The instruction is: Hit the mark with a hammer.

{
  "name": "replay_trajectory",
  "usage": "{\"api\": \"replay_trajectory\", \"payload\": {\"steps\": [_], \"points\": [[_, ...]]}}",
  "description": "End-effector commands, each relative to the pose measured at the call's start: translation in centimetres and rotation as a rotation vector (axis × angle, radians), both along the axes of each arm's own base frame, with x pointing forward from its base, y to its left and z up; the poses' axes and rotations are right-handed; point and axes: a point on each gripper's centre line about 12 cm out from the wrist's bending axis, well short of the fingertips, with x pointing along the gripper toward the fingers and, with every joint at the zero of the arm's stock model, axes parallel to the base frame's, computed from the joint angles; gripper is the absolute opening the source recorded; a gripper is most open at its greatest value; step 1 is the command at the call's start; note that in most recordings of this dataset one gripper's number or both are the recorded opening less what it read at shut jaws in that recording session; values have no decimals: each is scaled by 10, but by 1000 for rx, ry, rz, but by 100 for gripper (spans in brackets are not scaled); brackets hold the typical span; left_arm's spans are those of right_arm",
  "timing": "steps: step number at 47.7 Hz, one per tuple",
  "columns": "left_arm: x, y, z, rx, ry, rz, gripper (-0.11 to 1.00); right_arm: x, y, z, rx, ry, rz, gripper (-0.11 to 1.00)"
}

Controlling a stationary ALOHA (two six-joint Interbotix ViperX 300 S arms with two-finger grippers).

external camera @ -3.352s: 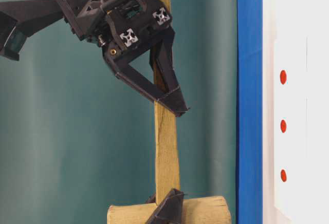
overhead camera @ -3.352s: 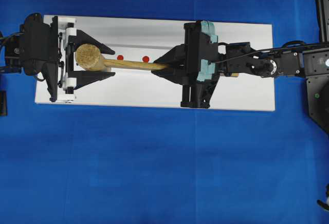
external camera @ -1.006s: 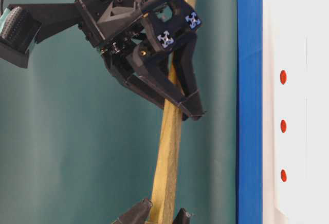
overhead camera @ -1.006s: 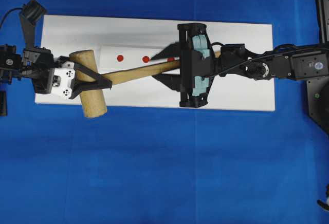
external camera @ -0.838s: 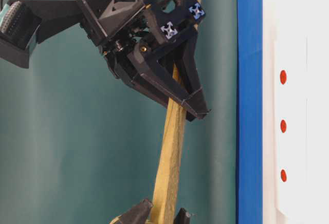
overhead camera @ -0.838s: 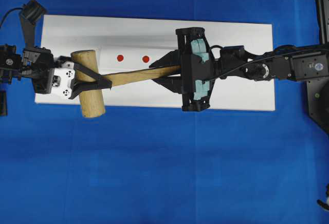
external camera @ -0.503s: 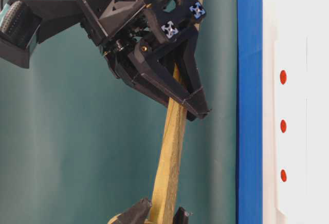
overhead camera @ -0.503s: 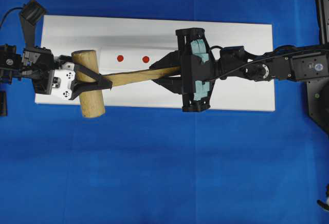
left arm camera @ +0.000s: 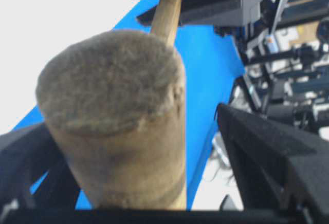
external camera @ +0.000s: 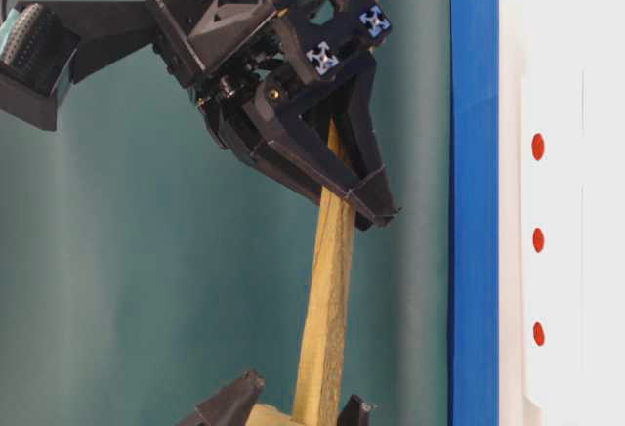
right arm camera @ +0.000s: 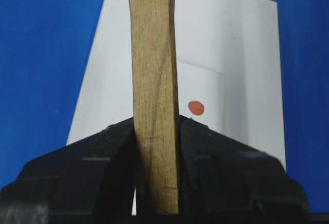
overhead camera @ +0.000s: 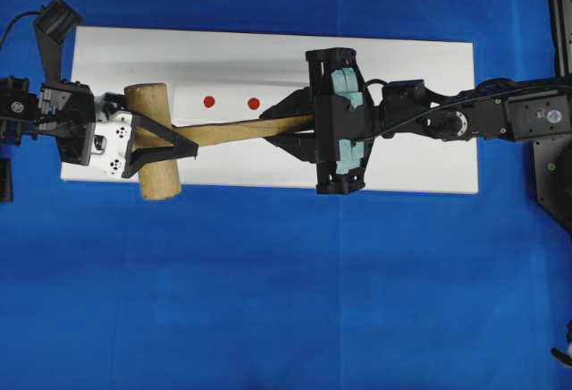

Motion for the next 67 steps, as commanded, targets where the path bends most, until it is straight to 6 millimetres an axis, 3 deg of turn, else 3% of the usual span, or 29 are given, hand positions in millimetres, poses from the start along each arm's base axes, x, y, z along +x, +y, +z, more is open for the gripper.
{"api": "replay_trajectory", "payload": {"steps": [1, 12, 28, 37, 46, 54, 67], "points": [[3, 0, 14, 6, -42, -1, 85, 1, -2, 16, 3, -45, -13, 10], [-13, 1, 7, 13, 26, -5, 84, -17, -2, 20, 13, -54, -19, 10], [-54, 1, 9, 11, 26, -7, 84, -47, -2, 23, 40, -65, -38, 9], [-68, 1, 13, 9, 32, -7, 84, -50, -2, 23, 48, -67, -43, 9], [-68, 2, 12, 38, 36, -13, 83, -48, -2, 25, 66, -71, -49, 9], [-67, 12, 11, 189, 41, -28, 83, -44, 11, 22, 160, -69, -62, 9], [-66, 27, 9, 652, 69, -144, 82, -40, 53, 16, 257, -78, -66, 9]]}}
